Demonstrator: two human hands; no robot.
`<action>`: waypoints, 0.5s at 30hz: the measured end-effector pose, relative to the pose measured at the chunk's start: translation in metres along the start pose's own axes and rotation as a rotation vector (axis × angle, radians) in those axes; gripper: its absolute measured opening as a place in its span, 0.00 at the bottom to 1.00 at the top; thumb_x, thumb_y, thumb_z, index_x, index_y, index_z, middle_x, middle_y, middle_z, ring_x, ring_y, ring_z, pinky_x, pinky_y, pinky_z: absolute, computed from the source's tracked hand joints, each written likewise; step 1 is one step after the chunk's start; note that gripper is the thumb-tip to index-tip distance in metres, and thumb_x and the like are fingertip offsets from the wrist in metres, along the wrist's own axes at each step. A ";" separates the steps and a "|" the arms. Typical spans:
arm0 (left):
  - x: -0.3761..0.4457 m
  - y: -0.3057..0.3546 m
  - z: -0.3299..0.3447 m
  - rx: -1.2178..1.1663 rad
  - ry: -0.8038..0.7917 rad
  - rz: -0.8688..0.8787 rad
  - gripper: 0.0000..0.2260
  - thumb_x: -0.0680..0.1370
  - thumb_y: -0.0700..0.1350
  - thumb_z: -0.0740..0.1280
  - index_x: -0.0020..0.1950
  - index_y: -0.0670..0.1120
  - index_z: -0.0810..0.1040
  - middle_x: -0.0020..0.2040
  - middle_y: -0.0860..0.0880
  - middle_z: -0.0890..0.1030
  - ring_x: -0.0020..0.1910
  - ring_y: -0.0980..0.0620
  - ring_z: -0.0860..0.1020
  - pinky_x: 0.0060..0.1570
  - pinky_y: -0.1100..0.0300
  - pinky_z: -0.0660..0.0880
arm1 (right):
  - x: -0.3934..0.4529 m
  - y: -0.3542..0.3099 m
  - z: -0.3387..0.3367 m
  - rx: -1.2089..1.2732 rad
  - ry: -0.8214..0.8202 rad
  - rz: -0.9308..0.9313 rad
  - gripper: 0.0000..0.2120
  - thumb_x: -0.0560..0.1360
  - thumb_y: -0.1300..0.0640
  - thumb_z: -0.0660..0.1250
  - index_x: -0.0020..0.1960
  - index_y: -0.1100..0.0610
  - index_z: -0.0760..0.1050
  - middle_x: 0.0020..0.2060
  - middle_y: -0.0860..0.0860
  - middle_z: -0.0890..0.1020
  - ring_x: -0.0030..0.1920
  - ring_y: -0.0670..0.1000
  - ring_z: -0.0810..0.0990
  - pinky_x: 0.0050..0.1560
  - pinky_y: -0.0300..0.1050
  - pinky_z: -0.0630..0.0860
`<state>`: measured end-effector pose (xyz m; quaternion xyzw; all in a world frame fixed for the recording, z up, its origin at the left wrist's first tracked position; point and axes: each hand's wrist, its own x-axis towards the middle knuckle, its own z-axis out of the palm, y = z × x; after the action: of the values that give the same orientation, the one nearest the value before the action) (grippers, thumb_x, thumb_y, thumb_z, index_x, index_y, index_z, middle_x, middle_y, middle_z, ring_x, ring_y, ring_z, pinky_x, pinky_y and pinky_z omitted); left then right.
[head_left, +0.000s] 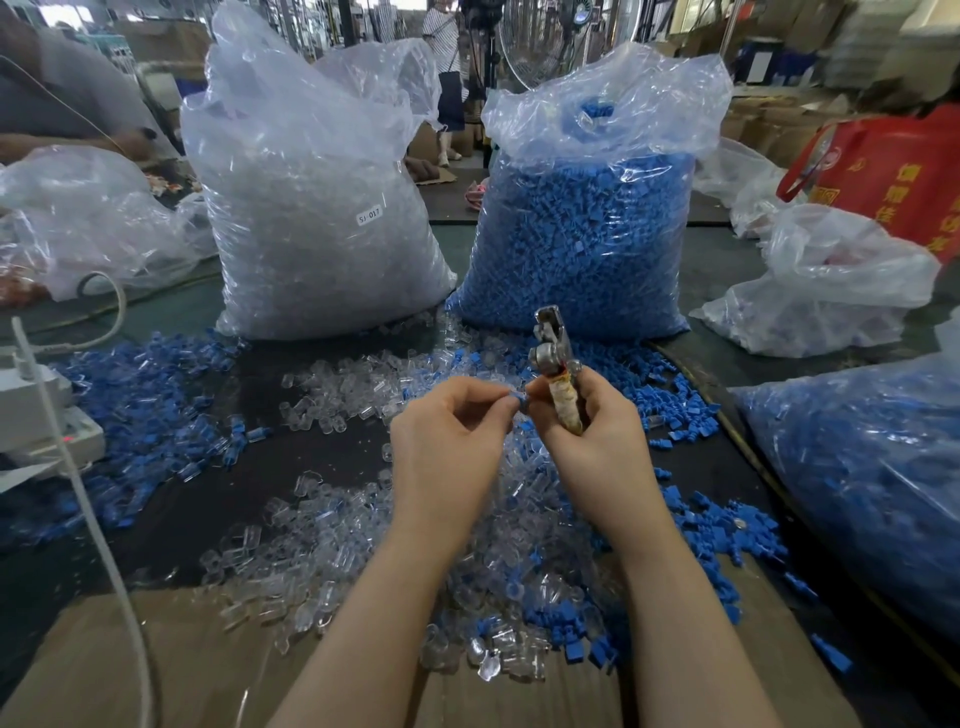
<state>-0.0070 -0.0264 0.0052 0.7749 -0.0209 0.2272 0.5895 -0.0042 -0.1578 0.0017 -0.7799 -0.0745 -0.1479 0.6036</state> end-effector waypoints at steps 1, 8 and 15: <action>0.002 0.000 0.000 -0.056 0.005 -0.043 0.05 0.74 0.40 0.74 0.42 0.51 0.84 0.35 0.57 0.84 0.36 0.60 0.83 0.39 0.68 0.78 | 0.000 0.001 -0.001 0.008 -0.006 0.004 0.04 0.77 0.60 0.69 0.46 0.51 0.78 0.39 0.48 0.81 0.40 0.53 0.79 0.42 0.48 0.76; 0.007 0.000 -0.005 -0.433 0.020 -0.179 0.05 0.76 0.35 0.71 0.45 0.44 0.82 0.39 0.47 0.86 0.39 0.51 0.85 0.40 0.67 0.78 | 0.002 0.007 -0.006 -0.047 -0.135 0.072 0.06 0.75 0.60 0.70 0.47 0.49 0.79 0.40 0.44 0.83 0.41 0.45 0.81 0.42 0.39 0.78; 0.007 0.000 -0.004 -0.444 0.031 -0.090 0.05 0.76 0.35 0.70 0.45 0.45 0.82 0.39 0.51 0.86 0.38 0.56 0.84 0.40 0.69 0.77 | 0.001 0.002 -0.004 -0.151 -0.235 0.066 0.10 0.67 0.51 0.66 0.48 0.52 0.78 0.42 0.50 0.82 0.44 0.55 0.80 0.50 0.61 0.78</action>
<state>-0.0017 -0.0207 0.0088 0.6226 -0.0269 0.2022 0.7555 -0.0034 -0.1620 0.0005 -0.8371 -0.1078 -0.0407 0.5348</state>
